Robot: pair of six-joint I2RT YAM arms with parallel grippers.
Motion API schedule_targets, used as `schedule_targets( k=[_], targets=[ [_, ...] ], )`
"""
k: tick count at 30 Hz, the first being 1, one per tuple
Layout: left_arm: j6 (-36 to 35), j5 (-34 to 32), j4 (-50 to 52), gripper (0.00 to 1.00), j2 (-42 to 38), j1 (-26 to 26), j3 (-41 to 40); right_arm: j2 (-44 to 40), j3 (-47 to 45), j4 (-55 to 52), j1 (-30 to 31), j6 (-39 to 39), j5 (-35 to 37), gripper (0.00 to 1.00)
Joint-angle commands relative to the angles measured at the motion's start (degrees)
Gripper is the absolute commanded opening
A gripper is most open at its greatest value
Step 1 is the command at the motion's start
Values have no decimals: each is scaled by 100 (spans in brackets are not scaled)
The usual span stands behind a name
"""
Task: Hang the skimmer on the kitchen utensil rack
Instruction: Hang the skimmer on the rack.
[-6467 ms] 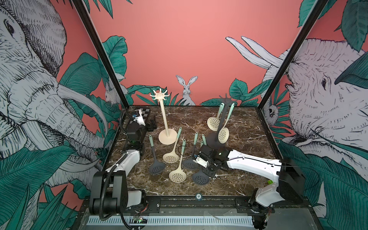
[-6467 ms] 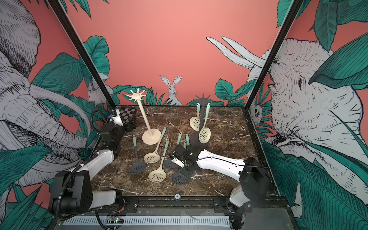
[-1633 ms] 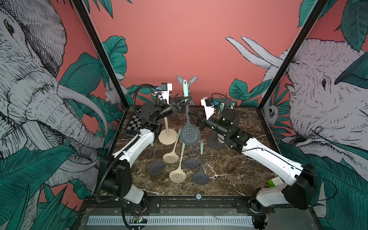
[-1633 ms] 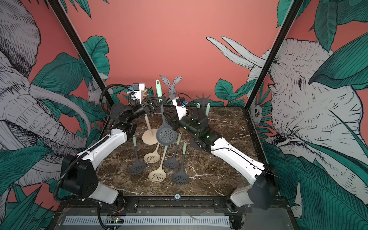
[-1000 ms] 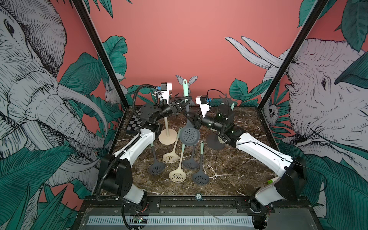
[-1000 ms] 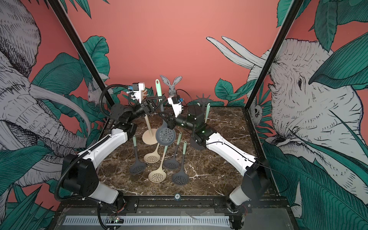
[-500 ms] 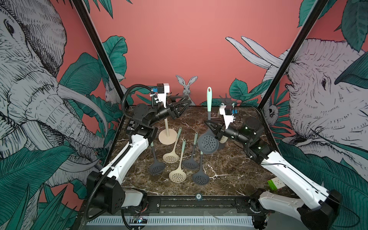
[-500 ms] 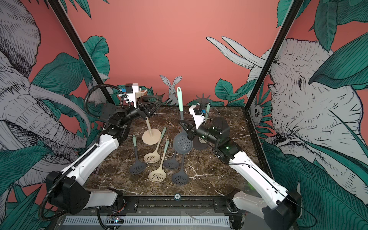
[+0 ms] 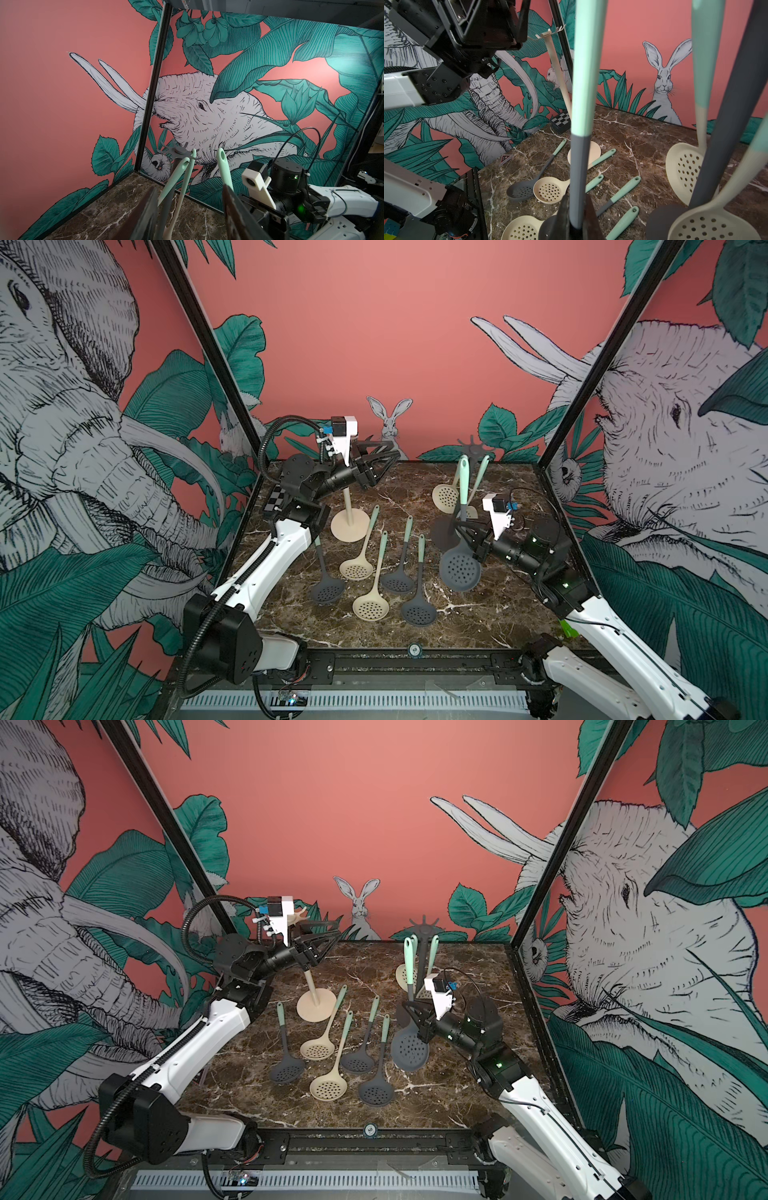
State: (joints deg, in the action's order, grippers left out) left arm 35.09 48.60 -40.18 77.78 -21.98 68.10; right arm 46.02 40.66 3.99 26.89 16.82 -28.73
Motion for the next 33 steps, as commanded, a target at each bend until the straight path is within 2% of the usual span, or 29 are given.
schedule_targets(
  k=[1,17,33],
  targets=[
    [57,71,-210,52,17,-2,-11,-42,-134,846,-235,424,-473,0],
    [142,114,-334,52,25,-3,-55,200,-526,1902,-942,1271,-1556,0],
    [277,139,-473,52,92,0,-35,657,-770,2904,-1253,1965,-2037,0]
  ],
)
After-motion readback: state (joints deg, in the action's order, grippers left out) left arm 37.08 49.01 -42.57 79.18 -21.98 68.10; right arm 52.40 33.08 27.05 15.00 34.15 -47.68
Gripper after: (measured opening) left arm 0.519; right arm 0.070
